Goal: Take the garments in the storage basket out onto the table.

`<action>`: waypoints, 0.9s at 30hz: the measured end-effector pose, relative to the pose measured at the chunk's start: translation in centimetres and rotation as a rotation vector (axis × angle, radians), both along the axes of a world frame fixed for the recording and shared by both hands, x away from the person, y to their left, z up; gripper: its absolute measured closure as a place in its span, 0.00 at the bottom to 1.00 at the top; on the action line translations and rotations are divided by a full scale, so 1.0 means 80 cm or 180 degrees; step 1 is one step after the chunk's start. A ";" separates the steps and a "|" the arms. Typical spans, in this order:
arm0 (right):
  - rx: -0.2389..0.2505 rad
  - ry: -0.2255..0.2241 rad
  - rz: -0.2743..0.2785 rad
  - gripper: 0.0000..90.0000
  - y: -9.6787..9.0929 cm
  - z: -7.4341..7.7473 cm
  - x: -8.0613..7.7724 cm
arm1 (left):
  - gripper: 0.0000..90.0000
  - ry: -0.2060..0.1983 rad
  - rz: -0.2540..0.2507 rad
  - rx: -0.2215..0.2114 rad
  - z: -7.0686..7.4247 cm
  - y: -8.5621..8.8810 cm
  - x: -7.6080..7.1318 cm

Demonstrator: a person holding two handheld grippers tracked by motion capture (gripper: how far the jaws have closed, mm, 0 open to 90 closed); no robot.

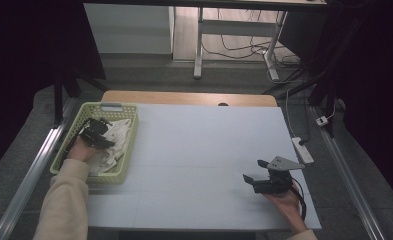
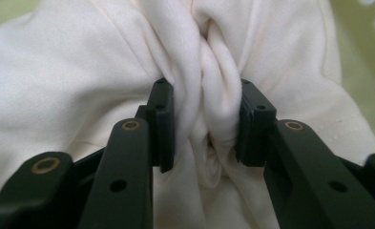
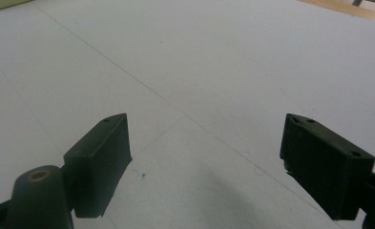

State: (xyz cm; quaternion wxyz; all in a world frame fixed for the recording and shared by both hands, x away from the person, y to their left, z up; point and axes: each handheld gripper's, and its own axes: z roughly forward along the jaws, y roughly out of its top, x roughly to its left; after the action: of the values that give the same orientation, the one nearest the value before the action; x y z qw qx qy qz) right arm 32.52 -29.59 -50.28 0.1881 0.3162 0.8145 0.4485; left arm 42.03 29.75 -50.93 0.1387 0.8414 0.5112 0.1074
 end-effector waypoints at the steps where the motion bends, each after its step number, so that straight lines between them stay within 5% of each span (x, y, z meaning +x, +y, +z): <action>1: 0.0000 0.0000 0.0000 0.19 0.000 0.000 0.000 | 0.71 -0.0014 -0.0002 -0.0012 0.001 0.001 -0.001; 9: 0.0004 0.0000 -0.0007 0.19 -0.002 0.000 -0.001 | 0.72 -0.0321 0.0068 -0.0140 0.023 0.012 -0.012; 27: 0.0008 -0.0012 -0.0037 0.19 -0.004 -0.001 -0.001 | 0.72 -0.0909 0.0131 -0.0686 0.081 0.037 -0.043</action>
State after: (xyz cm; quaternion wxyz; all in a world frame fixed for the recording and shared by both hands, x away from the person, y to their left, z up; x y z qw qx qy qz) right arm 32.43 -29.88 -50.34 0.1919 0.3204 0.8117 0.4491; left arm 38.55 32.69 -44.45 0.2970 0.7871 0.5120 0.1733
